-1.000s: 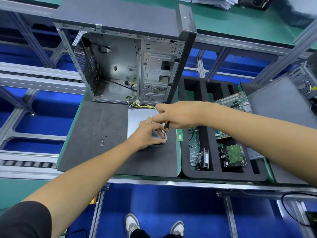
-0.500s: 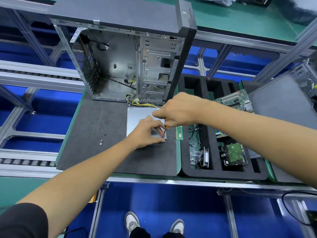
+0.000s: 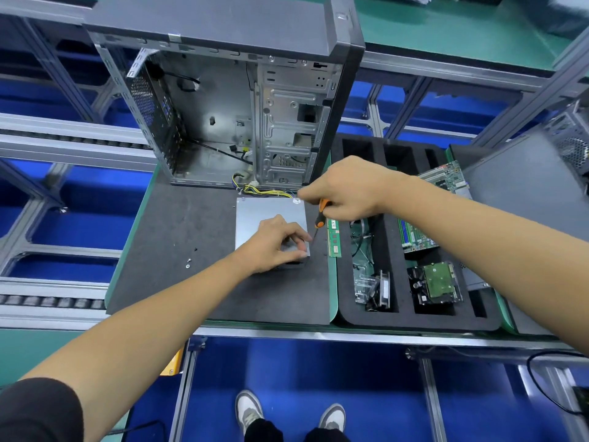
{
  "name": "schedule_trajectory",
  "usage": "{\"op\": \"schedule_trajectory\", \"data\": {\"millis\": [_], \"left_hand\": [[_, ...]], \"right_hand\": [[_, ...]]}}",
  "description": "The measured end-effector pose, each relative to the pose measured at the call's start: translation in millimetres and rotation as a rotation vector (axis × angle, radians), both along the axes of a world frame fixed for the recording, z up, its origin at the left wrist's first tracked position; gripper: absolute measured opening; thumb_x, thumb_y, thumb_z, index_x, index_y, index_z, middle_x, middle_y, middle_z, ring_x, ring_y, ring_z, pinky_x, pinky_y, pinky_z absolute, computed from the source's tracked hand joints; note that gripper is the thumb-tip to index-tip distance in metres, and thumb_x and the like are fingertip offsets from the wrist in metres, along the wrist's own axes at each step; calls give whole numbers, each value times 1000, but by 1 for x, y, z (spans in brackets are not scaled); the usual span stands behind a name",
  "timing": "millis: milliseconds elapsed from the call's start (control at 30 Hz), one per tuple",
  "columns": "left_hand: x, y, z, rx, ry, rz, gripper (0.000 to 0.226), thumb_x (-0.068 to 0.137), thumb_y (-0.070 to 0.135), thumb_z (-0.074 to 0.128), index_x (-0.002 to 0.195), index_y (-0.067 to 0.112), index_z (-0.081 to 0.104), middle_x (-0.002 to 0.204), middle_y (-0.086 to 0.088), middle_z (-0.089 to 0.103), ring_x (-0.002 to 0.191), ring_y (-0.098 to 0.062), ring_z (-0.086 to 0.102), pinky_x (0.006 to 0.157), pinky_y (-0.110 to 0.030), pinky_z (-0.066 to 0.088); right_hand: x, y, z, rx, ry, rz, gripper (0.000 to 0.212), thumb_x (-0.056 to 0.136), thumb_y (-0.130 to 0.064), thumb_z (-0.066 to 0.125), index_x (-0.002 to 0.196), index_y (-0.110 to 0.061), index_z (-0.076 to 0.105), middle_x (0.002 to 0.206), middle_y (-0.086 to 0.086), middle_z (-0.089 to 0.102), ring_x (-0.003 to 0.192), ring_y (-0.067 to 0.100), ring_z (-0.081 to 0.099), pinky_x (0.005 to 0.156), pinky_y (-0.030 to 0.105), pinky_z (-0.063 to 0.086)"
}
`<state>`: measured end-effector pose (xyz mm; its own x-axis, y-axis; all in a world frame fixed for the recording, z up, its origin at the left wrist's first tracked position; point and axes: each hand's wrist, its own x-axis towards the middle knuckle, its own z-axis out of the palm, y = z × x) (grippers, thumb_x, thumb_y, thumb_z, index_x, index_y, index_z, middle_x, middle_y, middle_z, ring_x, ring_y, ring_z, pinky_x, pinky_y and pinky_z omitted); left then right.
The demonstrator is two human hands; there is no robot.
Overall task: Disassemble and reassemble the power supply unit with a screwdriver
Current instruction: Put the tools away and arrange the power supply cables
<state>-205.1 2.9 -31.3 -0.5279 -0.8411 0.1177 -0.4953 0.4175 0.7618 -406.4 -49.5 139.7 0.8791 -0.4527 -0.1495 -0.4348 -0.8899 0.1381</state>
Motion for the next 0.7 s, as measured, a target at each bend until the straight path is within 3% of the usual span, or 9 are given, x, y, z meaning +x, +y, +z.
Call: {"op": "schedule_trajectory", "data": {"millis": [200, 300, 433, 567, 700], "left_hand": [[-1, 1, 1, -44, -77, -17, 23, 91, 30, 76, 112, 23, 71, 91, 19, 74, 99, 17, 45, 94, -31, 34], [-6, 3, 4, -17, -135, 3, 22, 94, 26, 73, 115, 22, 70, 93, 20, 71, 99, 1, 45, 99, -33, 31], [-19, 11, 1, 17, -211, 86, 17, 96, 21, 63, 113, 26, 66, 95, 15, 62, 106, -18, 42, 93, -34, 33], [-22, 17, -4, -244, -385, 41, 15, 104, 27, 55, 114, 18, 62, 107, -1, 59, 102, -26, 44, 84, -39, 37], [-22, 13, 8, -93, -208, 138, 8, 99, 16, 60, 105, 20, 65, 98, 3, 57, 97, -25, 48, 81, -35, 31]], "right_hand": [[-25, -8, -9, 44, -171, -205, 25, 66, -23, 44, 81, -35, 29, 50, -5, 36, 48, 21, 42, 48, 25, 22], [-32, -3, -27, 66, -182, -303, 20, 67, -25, 46, 80, -34, 33, 50, -7, 39, 49, 17, 43, 50, 24, 19], [-42, 1, -45, 90, -212, -398, 19, 67, -28, 49, 80, -33, 35, 47, -8, 38, 45, 3, 36, 50, 23, 17], [-47, 1, -50, 122, -231, -461, 17, 69, -31, 48, 82, -31, 37, 49, -6, 43, 47, 4, 39, 50, 23, 18], [-47, 3, -48, 149, -265, -481, 14, 70, -31, 48, 82, -30, 40, 53, -5, 47, 50, 6, 43, 50, 25, 21]]}}
